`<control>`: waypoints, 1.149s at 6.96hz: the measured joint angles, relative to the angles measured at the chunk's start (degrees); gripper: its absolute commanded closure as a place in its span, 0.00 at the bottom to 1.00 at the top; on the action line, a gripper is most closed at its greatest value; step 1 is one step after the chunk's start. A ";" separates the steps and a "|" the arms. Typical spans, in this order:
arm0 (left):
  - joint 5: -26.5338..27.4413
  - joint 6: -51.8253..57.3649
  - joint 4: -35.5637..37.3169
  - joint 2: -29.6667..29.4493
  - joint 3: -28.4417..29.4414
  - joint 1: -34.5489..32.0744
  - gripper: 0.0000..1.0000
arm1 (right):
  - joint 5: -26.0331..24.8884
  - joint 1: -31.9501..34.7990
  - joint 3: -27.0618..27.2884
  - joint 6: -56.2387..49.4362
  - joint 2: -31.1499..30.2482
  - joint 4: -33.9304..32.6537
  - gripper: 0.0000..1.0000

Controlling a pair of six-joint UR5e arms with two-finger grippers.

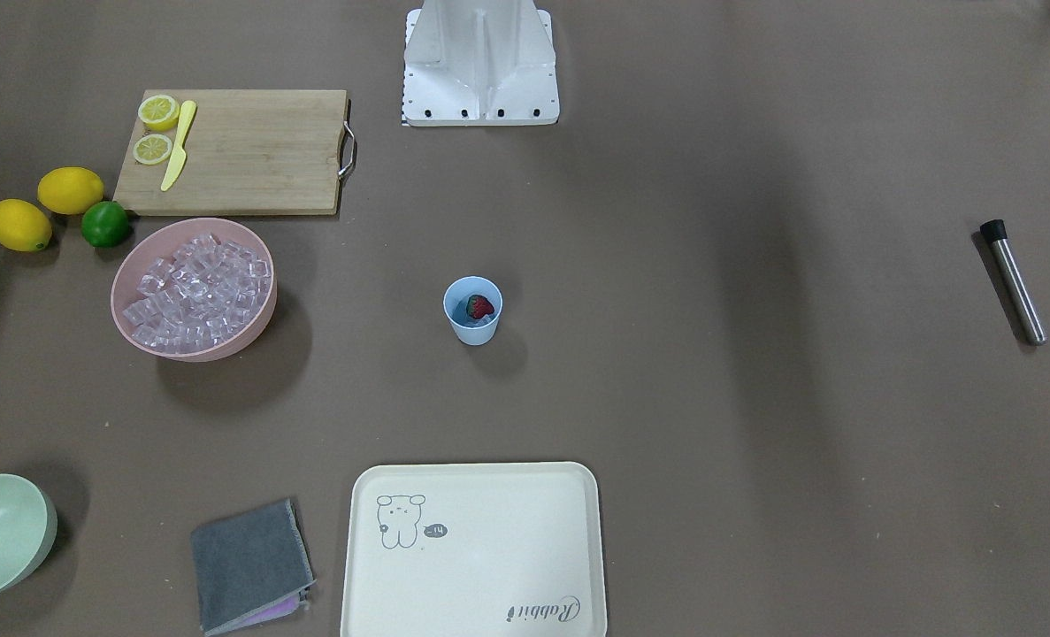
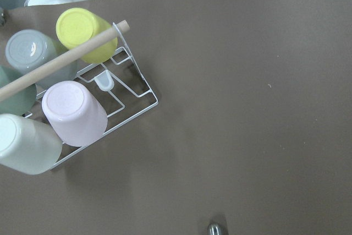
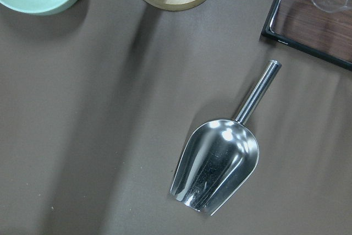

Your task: Mash ice and strawberries in cup

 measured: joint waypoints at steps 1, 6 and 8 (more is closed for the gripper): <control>1.15 -0.05 0.12 0.05 0.47 0.81 0.01 | -0.02 0.00 -0.11 1.21 -0.17 0.03 0.01; 3.23 -2.96 3.07 -5.86 6.17 6.45 0.01 | -0.32 0.00 0.05 4.20 -0.57 0.22 0.01; 3.19 -3.18 3.14 -5.89 5.81 6.58 0.01 | -0.46 -0.25 -0.05 4.37 -0.24 0.29 0.01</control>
